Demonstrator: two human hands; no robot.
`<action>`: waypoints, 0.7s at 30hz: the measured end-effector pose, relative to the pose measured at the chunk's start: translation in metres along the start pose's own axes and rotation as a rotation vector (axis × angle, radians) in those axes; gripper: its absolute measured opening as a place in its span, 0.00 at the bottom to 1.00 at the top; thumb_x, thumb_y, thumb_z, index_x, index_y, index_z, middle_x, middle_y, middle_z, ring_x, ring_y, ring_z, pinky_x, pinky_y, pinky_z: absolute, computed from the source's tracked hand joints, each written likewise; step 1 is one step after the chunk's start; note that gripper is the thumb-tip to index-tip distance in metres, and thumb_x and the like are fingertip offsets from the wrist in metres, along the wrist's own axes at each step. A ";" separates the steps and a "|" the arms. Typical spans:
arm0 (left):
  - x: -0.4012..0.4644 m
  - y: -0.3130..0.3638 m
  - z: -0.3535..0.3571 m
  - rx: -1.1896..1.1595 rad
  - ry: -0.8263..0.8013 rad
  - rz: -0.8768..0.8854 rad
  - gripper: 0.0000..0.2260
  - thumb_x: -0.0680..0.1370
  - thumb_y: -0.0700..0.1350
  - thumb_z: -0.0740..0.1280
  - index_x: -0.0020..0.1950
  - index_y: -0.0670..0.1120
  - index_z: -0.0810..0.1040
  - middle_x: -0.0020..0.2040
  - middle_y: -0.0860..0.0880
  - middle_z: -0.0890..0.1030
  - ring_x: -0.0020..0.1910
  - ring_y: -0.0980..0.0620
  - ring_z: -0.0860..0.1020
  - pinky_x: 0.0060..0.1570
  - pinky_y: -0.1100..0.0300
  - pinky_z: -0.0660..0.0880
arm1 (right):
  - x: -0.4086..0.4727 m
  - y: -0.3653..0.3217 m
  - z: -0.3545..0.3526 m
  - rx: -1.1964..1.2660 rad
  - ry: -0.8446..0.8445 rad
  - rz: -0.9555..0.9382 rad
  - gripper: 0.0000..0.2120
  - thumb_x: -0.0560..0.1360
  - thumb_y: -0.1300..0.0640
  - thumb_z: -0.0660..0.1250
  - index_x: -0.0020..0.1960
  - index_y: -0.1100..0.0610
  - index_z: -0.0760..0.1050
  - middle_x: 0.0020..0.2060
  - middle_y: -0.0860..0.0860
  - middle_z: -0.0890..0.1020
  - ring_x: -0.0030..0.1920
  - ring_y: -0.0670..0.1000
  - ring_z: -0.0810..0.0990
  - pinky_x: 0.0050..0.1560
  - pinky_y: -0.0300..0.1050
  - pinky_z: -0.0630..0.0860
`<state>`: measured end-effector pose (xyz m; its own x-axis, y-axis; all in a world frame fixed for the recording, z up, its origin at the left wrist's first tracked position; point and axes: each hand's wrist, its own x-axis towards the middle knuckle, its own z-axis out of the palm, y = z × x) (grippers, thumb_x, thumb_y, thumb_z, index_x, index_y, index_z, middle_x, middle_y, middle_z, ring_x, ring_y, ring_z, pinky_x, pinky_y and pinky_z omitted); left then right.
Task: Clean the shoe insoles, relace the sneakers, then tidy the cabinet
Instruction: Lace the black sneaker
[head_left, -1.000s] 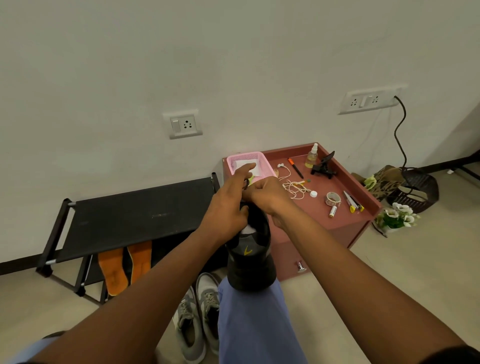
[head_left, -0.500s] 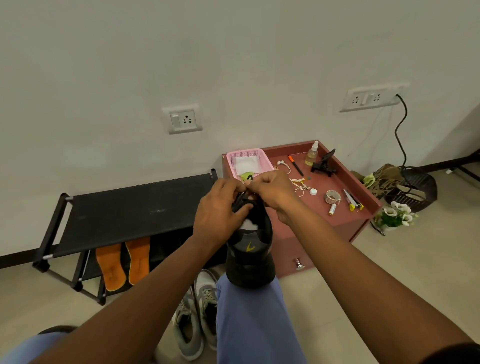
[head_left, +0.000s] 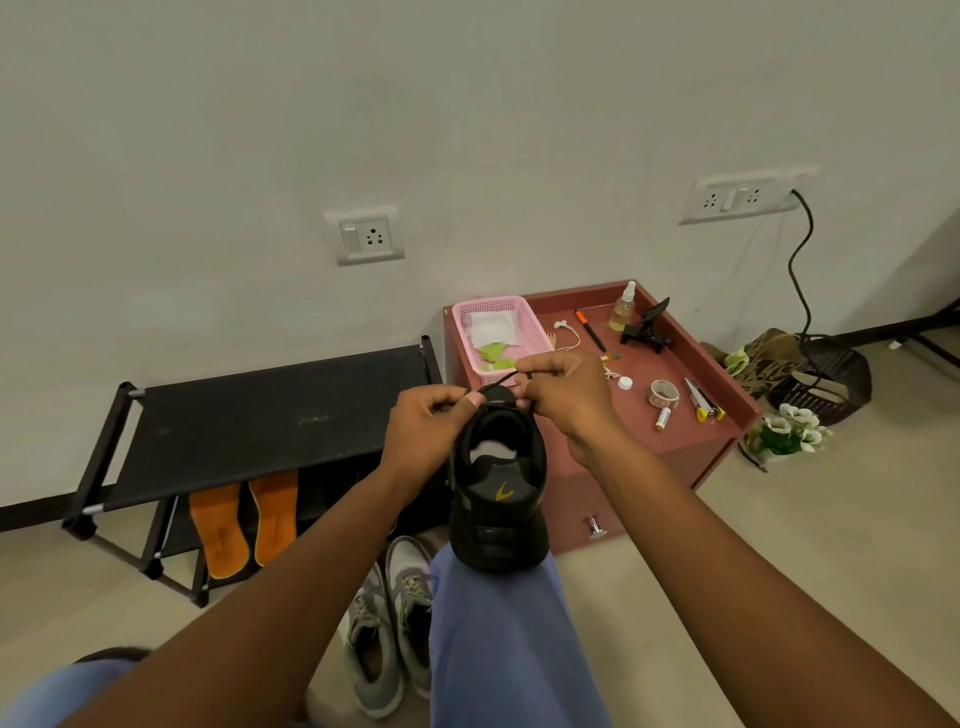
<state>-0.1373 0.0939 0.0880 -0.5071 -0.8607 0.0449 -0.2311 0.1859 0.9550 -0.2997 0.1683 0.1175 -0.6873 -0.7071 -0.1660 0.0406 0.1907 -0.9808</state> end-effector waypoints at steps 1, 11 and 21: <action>0.000 0.000 -0.001 -0.003 0.022 -0.012 0.06 0.79 0.49 0.72 0.45 0.51 0.88 0.40 0.51 0.87 0.41 0.51 0.86 0.51 0.46 0.84 | -0.001 0.002 -0.002 0.008 0.027 0.000 0.14 0.73 0.77 0.67 0.48 0.60 0.84 0.39 0.57 0.85 0.35 0.51 0.83 0.45 0.48 0.85; -0.001 -0.006 -0.008 0.123 0.178 -0.014 0.07 0.80 0.48 0.71 0.43 0.51 0.86 0.34 0.54 0.85 0.35 0.57 0.85 0.46 0.50 0.85 | -0.013 0.003 -0.016 0.115 0.048 -0.014 0.11 0.75 0.78 0.65 0.51 0.68 0.82 0.36 0.59 0.83 0.32 0.49 0.81 0.38 0.42 0.83; -0.003 -0.011 -0.017 0.230 0.230 -0.069 0.11 0.81 0.48 0.71 0.38 0.50 0.83 0.32 0.52 0.84 0.35 0.54 0.84 0.45 0.48 0.85 | -0.014 0.007 -0.026 0.126 0.076 0.004 0.11 0.75 0.78 0.66 0.49 0.66 0.83 0.38 0.61 0.84 0.36 0.53 0.82 0.40 0.43 0.84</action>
<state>-0.1193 0.0867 0.0824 -0.2893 -0.9545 0.0724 -0.4532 0.2032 0.8679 -0.3087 0.1974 0.1157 -0.7400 -0.6517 -0.1662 0.1305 0.1033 -0.9861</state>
